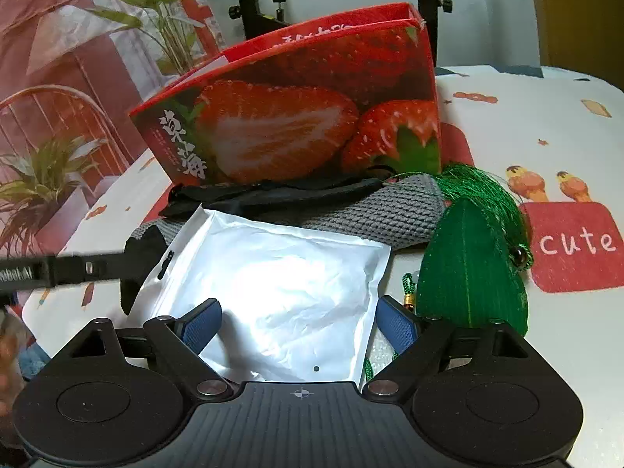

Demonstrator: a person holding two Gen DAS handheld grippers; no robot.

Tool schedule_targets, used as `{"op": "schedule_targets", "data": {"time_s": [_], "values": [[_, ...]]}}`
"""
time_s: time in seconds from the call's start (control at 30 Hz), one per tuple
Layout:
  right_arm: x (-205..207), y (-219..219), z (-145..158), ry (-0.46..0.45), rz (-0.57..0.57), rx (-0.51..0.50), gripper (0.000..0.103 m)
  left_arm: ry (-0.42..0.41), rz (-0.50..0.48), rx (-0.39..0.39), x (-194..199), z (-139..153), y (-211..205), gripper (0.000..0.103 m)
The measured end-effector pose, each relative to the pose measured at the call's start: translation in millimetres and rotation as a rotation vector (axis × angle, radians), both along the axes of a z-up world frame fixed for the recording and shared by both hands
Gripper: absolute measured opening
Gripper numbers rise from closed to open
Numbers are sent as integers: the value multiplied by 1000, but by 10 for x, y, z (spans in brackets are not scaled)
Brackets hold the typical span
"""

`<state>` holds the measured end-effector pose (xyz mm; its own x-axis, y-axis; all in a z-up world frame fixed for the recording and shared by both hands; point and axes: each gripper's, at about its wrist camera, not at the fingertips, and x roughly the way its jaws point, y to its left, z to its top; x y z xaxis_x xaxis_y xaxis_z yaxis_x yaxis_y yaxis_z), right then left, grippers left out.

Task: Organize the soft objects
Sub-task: 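Close the left tool on the edge of the white packet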

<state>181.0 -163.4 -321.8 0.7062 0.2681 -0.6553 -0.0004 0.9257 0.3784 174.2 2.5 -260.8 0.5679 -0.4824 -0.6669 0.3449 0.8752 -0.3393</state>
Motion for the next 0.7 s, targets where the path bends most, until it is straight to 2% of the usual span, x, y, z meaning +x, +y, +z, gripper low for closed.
{"op": "schedule_targets", "data": {"time_s": [0.07,0.13,0.3,0.53,0.7], "values": [[10,31,1,-4,8,-17,85,7,-18,-20,41,1,-52,45],[40,71,2,-8,23,-28,84,0,-16,-2,39,-22,-112,45],[97,175,1,-27,62,-41,82,3,-23,-7,8,-106,-106,38],[99,222,-9,-54,102,-56,81,10,-23,-39,4,-150,-47,37],[58,160,-19,-64,108,1,72,-11,-49,17,-6,-174,-110,37]]}}
